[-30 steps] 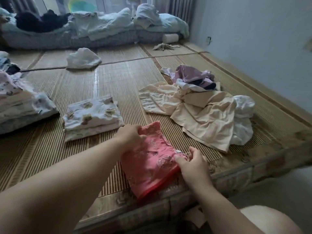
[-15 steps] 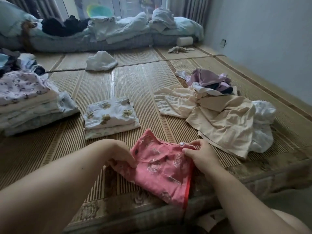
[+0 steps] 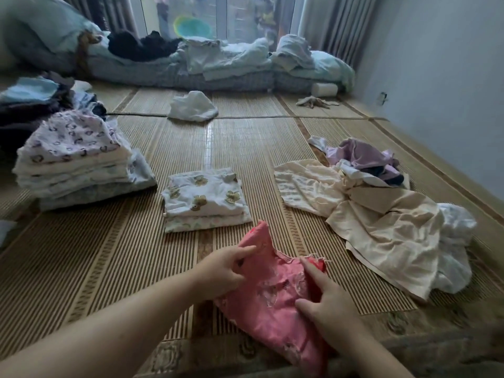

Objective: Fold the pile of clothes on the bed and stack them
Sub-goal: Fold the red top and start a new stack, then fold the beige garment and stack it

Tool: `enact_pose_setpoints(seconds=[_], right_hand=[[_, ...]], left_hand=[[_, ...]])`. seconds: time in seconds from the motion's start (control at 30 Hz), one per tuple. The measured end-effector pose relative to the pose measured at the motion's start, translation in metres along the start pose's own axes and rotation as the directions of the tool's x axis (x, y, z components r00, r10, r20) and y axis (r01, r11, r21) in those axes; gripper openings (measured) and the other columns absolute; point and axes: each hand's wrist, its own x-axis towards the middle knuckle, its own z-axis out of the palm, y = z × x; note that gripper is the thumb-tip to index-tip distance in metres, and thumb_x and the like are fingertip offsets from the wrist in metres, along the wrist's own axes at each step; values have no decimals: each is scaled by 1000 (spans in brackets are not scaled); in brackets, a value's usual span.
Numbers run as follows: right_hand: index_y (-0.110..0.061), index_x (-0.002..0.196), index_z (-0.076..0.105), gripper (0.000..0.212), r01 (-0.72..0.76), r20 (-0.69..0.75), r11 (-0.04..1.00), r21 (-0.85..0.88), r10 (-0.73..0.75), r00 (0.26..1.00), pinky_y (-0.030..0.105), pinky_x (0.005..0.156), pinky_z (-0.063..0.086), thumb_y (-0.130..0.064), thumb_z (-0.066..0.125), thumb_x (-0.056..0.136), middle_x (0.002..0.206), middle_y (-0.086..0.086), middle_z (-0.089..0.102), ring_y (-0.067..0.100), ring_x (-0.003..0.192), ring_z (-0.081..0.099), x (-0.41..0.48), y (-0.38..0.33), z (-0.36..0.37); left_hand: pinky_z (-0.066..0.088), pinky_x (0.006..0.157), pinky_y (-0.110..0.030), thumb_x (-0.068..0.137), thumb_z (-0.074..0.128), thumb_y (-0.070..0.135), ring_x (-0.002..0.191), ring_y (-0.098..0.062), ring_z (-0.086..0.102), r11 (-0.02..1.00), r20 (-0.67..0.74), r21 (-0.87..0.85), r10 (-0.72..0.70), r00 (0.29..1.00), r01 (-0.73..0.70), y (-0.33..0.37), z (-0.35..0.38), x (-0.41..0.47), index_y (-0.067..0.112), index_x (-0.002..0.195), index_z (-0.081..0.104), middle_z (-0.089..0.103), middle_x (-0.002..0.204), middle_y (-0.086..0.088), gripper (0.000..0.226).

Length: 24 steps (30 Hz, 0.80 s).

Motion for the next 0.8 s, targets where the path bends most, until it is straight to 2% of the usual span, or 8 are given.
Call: enact_pose_setpoints(seconds=[0.07, 0.13, 0.27, 0.37, 0.53, 0.67, 0.73, 0.8], right_hand=[[-43, 142, 36, 87, 1, -5, 994, 111, 0, 1000, 14, 95, 39, -15, 75, 70, 131, -16, 53, -2, 110, 53, 24, -13, -8], [-41, 142, 38, 87, 58, -2, 985, 160, -59, 998, 1, 78, 41, -9, 73, 68, 113, -31, 53, -15, 95, 56, 54, -35, -18], [-39, 144, 34, 95, 182, 18, 957, 225, -191, 981, 4, 66, 47, 2, 70, 67, 96, -39, 57, -18, 85, 59, 126, -87, -22], [-33, 149, 26, 99, 199, 81, 945, 261, -227, 971, 22, 76, 56, 5, 69, 68, 114, -15, 60, 5, 90, 66, 185, -123, -12], [-36, 151, 14, 99, 167, 193, 986, 20, -167, 967, 20, 83, 52, 2, 61, 73, 129, -1, 52, 15, 96, 60, 263, -148, 27], [-40, 150, 7, 94, 86, 284, 989, -124, -47, 958, 38, 92, 51, -16, 62, 78, 131, 5, 51, 21, 102, 58, 298, -145, 55], [-42, 150, 5, 90, 74, 313, 970, -230, 2, 950, 43, 93, 51, -31, 58, 78, 133, 6, 47, 24, 104, 58, 305, -137, 59], [-45, 149, 5, 85, 55, 291, 950, -307, 39, 956, 46, 96, 48, -42, 49, 76, 134, 8, 42, 27, 110, 54, 304, -127, 59]], left_hand=[[54, 81, -18, 75, 61, 3, 106, 6, 57, 990, -70, -53, 130, 989, -134, 0, -17, -4, 53, 127, 47, 50, 122, 22, 73], [55, 82, -21, 75, 62, 2, 111, -3, 59, 962, -161, -129, 219, 962, -241, 4, -41, -4, 54, 122, 45, 51, 127, 14, 72], [56, 68, -18, 81, 58, -10, 93, -8, 68, 942, -407, -100, 256, 877, -322, 10, -98, 7, 49, 129, 40, 59, 113, 4, 78], [59, 76, -35, 84, 59, -4, 90, -19, 69, 975, -514, -17, 181, 839, -220, 5, -138, 28, 34, 146, 25, 62, 117, -9, 80], [50, 94, -38, 81, 67, 10, 103, -20, 62, 983, -602, 138, -12, 798, 118, -34, -168, 65, 16, 153, 16, 57, 126, -7, 88], [51, 72, -26, 74, 70, 21, 82, -14, 65, 934, -534, 165, -184, 825, 315, -66, -172, 83, 20, 153, 3, 64, 106, -6, 104], [50, 88, -30, 69, 67, 36, 106, -19, 60, 900, -509, 189, -252, 823, 392, -77, -174, 85, 15, 153, 10, 56, 128, -11, 104], [35, 110, -36, 66, 60, 49, 136, -27, 36, 858, -504, 198, -325, 800, 474, -80, -177, 84, 15, 153, 17, 26, 153, -15, 103]])
